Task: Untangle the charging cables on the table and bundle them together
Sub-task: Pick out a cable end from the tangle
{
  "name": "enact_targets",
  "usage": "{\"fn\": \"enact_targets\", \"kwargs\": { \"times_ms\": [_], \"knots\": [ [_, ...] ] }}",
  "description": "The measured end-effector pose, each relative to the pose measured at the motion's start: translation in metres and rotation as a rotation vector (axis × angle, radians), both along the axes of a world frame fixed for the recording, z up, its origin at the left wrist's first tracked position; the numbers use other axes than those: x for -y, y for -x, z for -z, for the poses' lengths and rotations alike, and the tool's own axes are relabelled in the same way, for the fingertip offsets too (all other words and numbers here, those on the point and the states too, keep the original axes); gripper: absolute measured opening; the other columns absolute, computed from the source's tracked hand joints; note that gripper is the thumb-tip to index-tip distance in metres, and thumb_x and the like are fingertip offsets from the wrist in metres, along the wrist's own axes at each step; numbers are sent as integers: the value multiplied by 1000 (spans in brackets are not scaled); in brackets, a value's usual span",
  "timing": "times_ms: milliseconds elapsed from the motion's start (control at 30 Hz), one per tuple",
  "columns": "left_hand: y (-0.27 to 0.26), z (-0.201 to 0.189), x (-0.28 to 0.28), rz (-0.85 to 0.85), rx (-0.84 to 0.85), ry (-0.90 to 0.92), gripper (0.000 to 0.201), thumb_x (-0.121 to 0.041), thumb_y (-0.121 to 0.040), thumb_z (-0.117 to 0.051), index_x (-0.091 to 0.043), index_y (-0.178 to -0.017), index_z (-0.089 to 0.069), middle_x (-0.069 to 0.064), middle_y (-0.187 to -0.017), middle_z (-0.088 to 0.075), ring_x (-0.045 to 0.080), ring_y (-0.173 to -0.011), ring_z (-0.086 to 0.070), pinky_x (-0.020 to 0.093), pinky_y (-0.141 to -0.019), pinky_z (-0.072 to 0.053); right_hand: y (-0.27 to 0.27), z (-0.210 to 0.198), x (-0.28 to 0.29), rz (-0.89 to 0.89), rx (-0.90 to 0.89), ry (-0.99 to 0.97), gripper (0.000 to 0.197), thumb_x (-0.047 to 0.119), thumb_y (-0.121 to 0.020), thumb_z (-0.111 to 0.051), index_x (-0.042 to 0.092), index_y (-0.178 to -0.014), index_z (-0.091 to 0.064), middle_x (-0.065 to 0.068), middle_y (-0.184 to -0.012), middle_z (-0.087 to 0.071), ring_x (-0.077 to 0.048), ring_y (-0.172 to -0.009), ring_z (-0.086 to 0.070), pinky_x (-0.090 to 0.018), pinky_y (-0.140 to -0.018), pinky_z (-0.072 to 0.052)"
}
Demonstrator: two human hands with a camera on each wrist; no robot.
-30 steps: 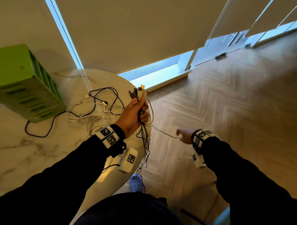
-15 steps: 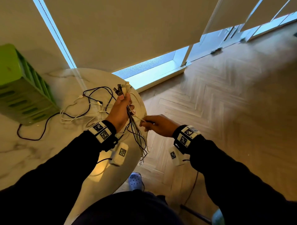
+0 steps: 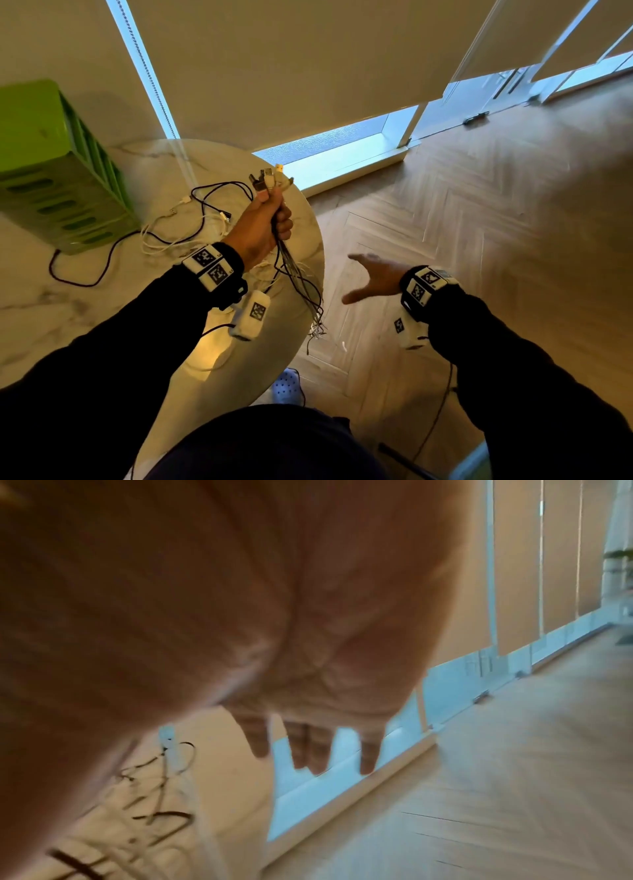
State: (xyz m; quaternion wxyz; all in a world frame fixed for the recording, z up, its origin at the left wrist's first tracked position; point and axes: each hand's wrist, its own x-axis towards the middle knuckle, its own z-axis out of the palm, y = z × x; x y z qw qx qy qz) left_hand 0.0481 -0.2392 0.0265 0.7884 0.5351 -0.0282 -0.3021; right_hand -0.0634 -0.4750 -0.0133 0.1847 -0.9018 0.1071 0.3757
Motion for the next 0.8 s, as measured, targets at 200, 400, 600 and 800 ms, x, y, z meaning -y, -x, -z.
{"fn": "enact_targets", "kwargs": {
  "times_ms": [200,400,600,800],
  "knots": [
    [20,-25,4,277,15,-37,36,-35,-108,-35,-14,-80,-43,-2,-59,-37,15,-57,-43,27,-63,-40,-37,-30,-94,65,223,-603,56,39,-85,-77,21,-133,-56,3,-128,-61,-10,-113,-56,-20,-99,-40],
    [12,-33,-24,392,-39,-8,33,-40,-106,-39,-16,-85,-48,-4,-64,-27,11,-52,-33,37,-83,-50,-38,4,-90,45,-13,-520,38,27,-95,-67,5,-64,-61,-8,-59,-61,-20,-56,-59,-19,-61,-50],
    [10,-32,-36,167,-29,143,26,-30,-109,-34,-19,-85,-40,-2,-67,-32,16,-63,-43,39,-92,-50,-46,10,-34,-97,227,100,39,41,-96,-54,14,-67,-55,-6,-68,-57,-23,-67,-55,-31,-66,-43],
    [-9,-46,-38,-176,24,267,23,-28,-109,-36,-23,-88,-44,-2,-71,-34,14,-64,-40,34,-80,-44,-27,18,-39,-87,499,209,22,36,-95,-42,23,-82,-54,-4,-74,-62,-29,-70,-58,-32,-66,-45]
  ]
}}
